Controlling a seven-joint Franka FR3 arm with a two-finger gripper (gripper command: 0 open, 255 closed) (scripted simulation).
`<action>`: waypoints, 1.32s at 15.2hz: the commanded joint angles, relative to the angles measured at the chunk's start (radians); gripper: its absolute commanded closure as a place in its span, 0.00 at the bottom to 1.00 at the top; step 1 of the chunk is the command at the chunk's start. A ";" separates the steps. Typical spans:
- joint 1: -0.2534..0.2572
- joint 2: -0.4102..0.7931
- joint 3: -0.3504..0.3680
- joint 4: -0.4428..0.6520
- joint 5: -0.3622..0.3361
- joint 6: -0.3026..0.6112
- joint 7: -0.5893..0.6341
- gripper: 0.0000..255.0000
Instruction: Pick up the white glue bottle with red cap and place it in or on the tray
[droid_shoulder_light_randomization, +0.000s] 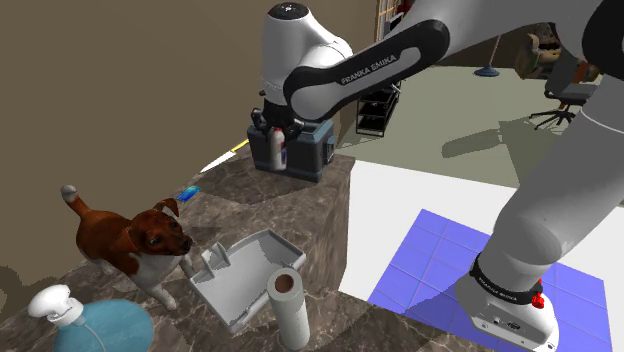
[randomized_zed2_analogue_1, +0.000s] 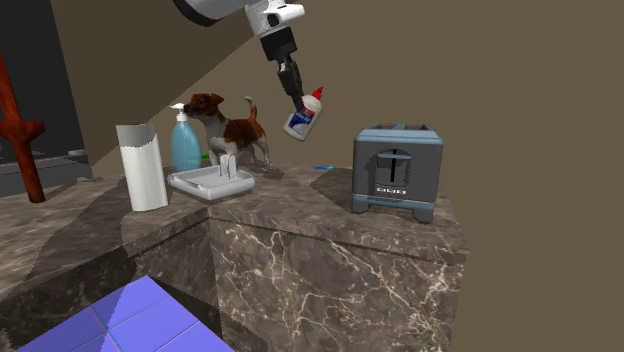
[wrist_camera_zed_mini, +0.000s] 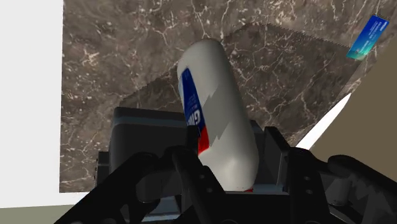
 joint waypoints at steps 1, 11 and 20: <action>0.018 -0.015 0.023 -0.002 -0.004 -0.020 0.043 1.00; 0.111 -0.021 0.171 0.042 -0.059 -0.132 0.293 1.00; 0.210 0.094 0.317 0.188 -0.180 -0.283 0.549 1.00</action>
